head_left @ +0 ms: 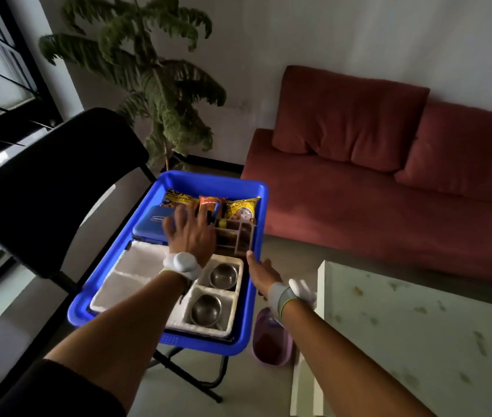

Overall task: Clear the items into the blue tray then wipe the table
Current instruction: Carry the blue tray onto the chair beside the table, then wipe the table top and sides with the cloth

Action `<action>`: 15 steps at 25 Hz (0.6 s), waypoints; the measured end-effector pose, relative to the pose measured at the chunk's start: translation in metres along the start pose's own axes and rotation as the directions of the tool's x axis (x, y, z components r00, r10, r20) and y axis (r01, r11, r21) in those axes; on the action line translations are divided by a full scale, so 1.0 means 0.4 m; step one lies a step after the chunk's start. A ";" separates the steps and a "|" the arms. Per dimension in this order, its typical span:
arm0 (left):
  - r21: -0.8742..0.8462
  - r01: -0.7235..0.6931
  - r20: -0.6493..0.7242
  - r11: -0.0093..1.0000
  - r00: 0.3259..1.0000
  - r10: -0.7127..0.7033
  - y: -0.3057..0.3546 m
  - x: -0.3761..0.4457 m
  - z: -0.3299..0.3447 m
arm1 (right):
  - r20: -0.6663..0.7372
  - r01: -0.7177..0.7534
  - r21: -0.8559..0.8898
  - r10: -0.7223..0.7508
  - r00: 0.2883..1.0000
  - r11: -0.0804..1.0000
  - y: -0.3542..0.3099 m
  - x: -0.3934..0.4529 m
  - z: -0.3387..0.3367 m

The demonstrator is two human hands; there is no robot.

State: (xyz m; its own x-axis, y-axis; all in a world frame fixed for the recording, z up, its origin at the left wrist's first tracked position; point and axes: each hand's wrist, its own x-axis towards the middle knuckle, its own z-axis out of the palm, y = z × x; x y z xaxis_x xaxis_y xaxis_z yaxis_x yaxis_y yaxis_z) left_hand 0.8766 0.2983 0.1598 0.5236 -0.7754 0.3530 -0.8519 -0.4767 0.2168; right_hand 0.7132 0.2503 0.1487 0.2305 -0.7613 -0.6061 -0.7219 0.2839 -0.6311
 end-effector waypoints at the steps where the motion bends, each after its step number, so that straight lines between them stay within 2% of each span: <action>1: -0.022 -0.075 0.012 0.997 0.997 0.075 0.057 0.009 -0.004 | -0.058 0.055 -0.129 -0.063 0.996 0.990 0.023 0.003 -0.028; 3: -0.051 -0.268 0.024 0.962 0.963 0.270 0.168 0.013 0.003 | -0.225 0.141 -0.395 -0.244 0.943 0.908 0.081 0.011 -0.104; 4: -0.065 -0.353 0.040 0.933 0.934 0.356 0.208 0.011 0.009 | -0.262 0.168 -0.530 -0.350 0.899 0.831 0.109 0.013 -0.139; 6: -0.093 -0.479 0.090 0.873 0.869 0.486 0.313 0.002 0.042 | -0.220 0.200 -0.711 -0.484 0.847 0.674 0.174 0.042 -0.242; 7: -0.114 -0.492 0.107 0.863 0.858 0.503 0.367 -0.005 0.063 | -0.177 0.211 -0.761 -0.509 0.842 0.614 0.209 0.068 -0.295; 9: -0.173 -0.457 0.151 0.873 0.863 0.482 0.439 -0.023 0.101 | -0.122 0.226 -0.777 -0.493 0.861 0.587 0.255 0.109 -0.372; 12: -0.247 -0.363 0.257 0.899 0.869 0.422 0.510 -0.082 0.202 | -0.002 0.262 -0.737 -0.390 0.921 0.623 0.337 0.178 -0.443; 15: -0.294 -0.190 0.373 0.937 0.879 0.295 0.539 -0.157 0.325 | 0.131 0.275 -0.720 -0.265 0.955 0.637 0.451 0.275 -0.458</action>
State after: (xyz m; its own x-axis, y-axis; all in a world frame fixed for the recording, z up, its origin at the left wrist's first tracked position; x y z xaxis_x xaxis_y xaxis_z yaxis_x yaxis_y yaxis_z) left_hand 0.6602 0.1906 0.0661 0.2089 -0.9773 0.0346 -0.8973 -0.1775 0.4041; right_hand 0.4888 0.1110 0.0571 0.4967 -0.7262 -0.4754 -0.8663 -0.4483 -0.2202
